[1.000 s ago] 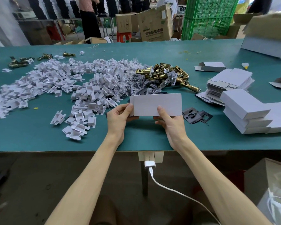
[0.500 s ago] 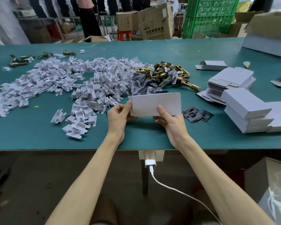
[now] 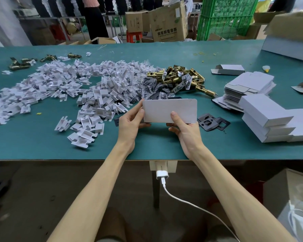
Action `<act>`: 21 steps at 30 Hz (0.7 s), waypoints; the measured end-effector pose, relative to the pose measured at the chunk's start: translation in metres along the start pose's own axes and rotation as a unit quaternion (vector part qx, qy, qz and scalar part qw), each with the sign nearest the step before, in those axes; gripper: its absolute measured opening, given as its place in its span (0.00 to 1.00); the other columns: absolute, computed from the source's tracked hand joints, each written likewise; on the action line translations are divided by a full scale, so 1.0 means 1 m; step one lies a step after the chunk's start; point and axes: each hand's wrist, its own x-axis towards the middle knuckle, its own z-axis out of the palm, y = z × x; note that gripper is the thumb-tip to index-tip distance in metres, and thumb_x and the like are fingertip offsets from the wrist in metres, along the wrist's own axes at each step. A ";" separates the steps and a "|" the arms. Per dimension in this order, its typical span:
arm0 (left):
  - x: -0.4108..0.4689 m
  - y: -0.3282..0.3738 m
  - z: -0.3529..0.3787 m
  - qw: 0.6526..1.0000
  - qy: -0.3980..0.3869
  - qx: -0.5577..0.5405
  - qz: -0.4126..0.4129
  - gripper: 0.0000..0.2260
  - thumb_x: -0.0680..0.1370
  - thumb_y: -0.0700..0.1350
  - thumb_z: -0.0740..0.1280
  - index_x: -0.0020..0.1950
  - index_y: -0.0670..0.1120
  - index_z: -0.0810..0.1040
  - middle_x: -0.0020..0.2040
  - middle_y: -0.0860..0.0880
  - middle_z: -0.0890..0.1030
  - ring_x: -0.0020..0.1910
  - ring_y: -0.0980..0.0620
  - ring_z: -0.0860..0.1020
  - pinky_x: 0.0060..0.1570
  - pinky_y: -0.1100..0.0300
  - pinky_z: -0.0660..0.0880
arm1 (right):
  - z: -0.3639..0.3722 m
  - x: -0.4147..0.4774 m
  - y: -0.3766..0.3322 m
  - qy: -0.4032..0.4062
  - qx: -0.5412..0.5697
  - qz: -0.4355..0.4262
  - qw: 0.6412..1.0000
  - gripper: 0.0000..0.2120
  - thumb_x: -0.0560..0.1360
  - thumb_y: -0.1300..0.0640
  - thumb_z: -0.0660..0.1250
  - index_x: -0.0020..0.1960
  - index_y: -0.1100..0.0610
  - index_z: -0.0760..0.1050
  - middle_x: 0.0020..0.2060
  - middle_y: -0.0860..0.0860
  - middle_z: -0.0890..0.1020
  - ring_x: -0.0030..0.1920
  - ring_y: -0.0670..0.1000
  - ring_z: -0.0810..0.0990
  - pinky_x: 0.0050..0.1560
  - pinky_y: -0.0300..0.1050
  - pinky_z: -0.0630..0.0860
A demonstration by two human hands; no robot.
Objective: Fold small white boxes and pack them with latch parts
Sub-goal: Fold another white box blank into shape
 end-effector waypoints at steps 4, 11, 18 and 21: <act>-0.001 0.001 0.001 0.999 -0.022 0.015 -0.018 0.18 0.84 0.39 0.66 0.73 0.51 0.77 0.61 0.60 0.84 0.61 0.51 0.82 0.51 0.55 0.84 | -0.001 0.000 0.003 -0.002 -0.018 -0.014 1.000 0.07 0.77 0.60 0.73 0.54 0.55 0.81 0.45 0.50 0.86 0.43 0.49 0.83 0.41 0.41 0.80; -0.002 -0.001 0.002 0.995 -0.071 0.071 -0.010 0.20 0.85 0.33 0.61 0.77 0.43 0.71 0.64 0.57 0.82 0.60 0.56 0.82 0.52 0.62 0.81 | -0.002 0.001 0.008 -0.008 -0.060 -0.049 0.997 0.06 0.77 0.60 0.74 0.53 0.54 0.82 0.45 0.51 0.85 0.43 0.50 0.82 0.40 0.42 0.80; -0.004 0.000 0.003 0.992 -0.109 0.059 -0.016 0.21 0.85 0.32 0.59 0.77 0.45 0.71 0.65 0.53 0.82 0.62 0.56 0.82 0.57 0.61 0.80 | -0.001 0.002 0.010 -0.026 -0.103 -0.069 0.992 0.05 0.78 0.58 0.73 0.53 0.53 0.81 0.44 0.50 0.85 0.44 0.49 0.82 0.43 0.48 0.81; -0.003 0.002 0.003 0.994 -0.102 0.038 -0.010 0.17 0.86 0.36 0.62 0.74 0.45 0.73 0.63 0.53 0.83 0.62 0.54 0.82 0.55 0.60 0.81 | -0.001 0.001 0.009 -0.028 -0.096 -0.068 0.993 0.06 0.77 0.58 0.73 0.54 0.52 0.81 0.45 0.50 0.85 0.44 0.48 0.83 0.42 0.46 0.82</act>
